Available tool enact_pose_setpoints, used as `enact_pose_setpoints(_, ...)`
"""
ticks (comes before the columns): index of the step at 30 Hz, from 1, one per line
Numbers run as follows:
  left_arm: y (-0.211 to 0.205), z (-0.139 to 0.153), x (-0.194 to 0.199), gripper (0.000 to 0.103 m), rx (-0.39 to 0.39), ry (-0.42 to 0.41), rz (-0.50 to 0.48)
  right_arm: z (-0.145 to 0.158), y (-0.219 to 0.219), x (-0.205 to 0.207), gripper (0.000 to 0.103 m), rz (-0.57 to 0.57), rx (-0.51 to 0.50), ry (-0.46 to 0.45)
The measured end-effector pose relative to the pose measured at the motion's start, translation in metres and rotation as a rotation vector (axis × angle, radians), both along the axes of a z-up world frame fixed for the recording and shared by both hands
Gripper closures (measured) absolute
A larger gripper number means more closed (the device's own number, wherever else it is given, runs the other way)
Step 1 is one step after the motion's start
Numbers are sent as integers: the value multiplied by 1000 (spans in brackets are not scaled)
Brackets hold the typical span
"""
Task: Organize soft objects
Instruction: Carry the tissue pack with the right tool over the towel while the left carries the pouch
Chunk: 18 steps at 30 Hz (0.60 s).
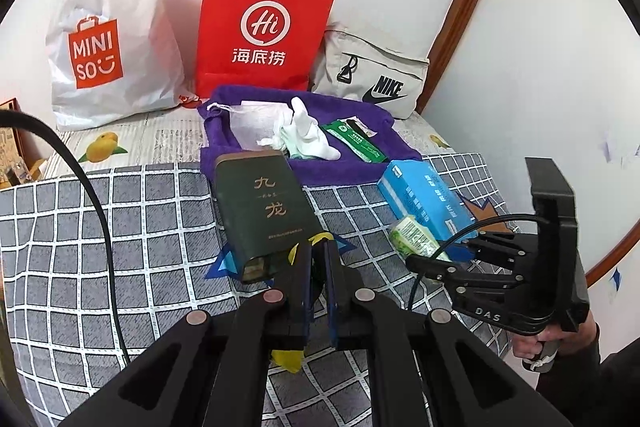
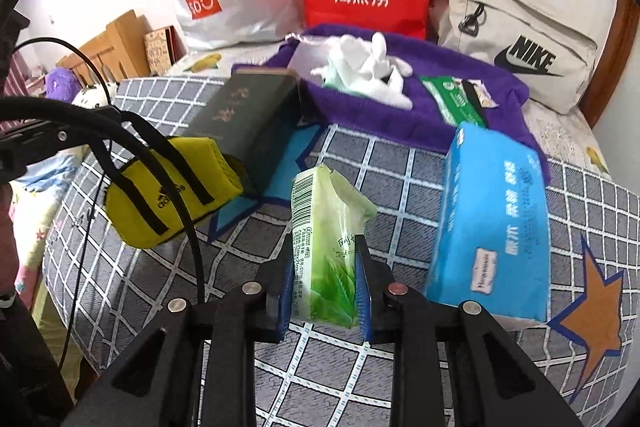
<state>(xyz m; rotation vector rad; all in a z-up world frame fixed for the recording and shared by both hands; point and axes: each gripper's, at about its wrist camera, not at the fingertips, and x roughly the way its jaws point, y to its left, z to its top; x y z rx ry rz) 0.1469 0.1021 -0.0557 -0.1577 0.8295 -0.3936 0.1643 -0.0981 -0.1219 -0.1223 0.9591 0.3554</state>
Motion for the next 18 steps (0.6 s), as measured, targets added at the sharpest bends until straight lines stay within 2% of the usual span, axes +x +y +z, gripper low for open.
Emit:
enact_pose_setpoints(10, -18, 21, 5, 96, 9, -28, -7, 28, -25, 1, 77, -5, 56, -60)
enact_pose_setpoints(18, -34, 33, 25, 96, 18, -37, -5, 43, -56, 17, 77, -39, 82, -89)
